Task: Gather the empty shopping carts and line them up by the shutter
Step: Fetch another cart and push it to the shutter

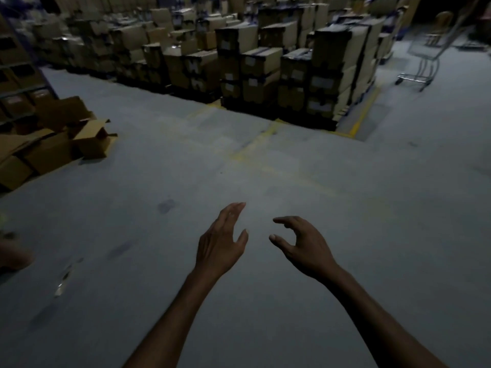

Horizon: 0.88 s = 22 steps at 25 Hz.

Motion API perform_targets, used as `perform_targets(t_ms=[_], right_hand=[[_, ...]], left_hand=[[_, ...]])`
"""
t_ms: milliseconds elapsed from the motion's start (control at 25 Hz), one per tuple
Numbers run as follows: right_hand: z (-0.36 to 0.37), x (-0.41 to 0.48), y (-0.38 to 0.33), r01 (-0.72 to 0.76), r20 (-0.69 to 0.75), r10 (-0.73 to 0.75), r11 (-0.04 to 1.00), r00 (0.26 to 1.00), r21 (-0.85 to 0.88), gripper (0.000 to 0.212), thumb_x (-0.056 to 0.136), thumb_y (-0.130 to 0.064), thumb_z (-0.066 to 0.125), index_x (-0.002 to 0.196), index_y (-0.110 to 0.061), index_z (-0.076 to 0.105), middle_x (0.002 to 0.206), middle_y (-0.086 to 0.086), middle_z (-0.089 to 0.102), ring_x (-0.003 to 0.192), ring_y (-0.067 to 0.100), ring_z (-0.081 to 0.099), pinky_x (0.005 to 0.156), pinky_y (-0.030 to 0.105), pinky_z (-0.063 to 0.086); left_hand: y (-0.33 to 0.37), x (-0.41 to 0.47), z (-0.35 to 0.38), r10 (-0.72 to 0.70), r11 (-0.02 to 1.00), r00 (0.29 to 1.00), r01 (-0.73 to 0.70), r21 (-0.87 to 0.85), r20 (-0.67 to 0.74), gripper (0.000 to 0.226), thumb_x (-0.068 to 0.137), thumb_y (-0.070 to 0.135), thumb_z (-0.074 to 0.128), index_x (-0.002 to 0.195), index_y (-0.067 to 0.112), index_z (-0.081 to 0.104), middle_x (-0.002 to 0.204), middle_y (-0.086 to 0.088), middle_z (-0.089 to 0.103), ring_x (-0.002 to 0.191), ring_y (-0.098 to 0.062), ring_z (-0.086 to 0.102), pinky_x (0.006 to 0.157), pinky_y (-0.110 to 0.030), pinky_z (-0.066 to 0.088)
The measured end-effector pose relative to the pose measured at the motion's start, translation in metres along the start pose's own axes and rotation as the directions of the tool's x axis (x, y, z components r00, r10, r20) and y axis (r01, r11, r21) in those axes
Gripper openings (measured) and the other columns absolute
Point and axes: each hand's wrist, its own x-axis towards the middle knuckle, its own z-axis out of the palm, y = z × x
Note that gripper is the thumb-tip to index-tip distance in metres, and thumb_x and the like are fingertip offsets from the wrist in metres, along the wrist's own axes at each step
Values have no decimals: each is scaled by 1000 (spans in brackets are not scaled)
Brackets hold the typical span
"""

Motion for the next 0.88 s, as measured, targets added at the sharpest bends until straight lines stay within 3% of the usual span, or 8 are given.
perform_targets(t_ms=[400, 880], right_hand=[[-147, 31, 152, -109, -178, 99, 993, 979, -50, 45, 93, -58, 65, 133, -39, 59, 132, -16, 60, 120, 6, 54, 93, 28, 46], [-227, 149, 288, -260, -334, 217, 961, 917, -90, 43, 93, -57, 65, 131, -38, 60, 135, -16, 57, 122, 5, 53, 97, 32, 49]], left_hand=[[148, 124, 123, 204, 977, 978, -201, -67, 39, 63, 95, 39, 64, 151, 42, 35, 154, 17, 37, 123, -11, 57, 76, -27, 53], [215, 329, 259, 381, 913, 921, -361, -189, 84, 61, 94, 41, 65, 149, 41, 38, 153, 18, 38, 119, -13, 60, 71, -27, 51]])
